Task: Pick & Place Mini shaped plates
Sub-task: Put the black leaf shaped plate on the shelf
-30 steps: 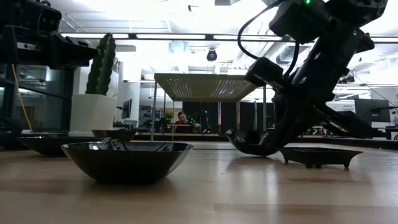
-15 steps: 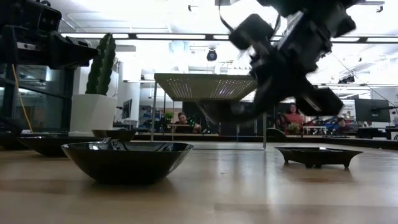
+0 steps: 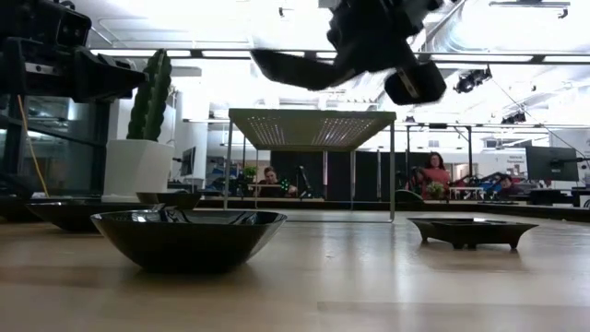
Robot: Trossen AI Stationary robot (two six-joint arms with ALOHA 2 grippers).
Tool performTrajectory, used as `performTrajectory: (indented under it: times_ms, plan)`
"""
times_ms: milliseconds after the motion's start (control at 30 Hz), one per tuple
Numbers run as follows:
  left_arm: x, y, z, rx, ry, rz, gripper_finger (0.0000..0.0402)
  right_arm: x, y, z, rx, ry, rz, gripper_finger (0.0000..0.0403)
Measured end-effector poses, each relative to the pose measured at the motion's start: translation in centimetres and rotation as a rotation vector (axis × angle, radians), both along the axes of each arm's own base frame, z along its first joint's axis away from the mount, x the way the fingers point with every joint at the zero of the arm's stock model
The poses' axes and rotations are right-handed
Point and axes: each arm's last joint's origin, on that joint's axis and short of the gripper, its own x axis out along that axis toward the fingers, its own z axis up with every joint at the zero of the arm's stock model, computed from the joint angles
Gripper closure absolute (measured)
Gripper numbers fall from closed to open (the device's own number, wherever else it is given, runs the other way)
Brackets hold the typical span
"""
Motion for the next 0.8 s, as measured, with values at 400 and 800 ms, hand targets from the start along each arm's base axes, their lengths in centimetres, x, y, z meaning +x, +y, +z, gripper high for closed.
performTrajectory:
  times_ms: [400,800]
  plan:
    - [0.0,0.0,0.0,0.0,0.001,0.0,0.0399,-0.6,-6.3,7.7,-0.188,0.121,0.053,0.0402]
    - [0.0,0.0,0.0,0.0,0.0,0.0,0.0399,-1.6,-13.6,8.1,-0.215,0.124,0.157,0.0402]
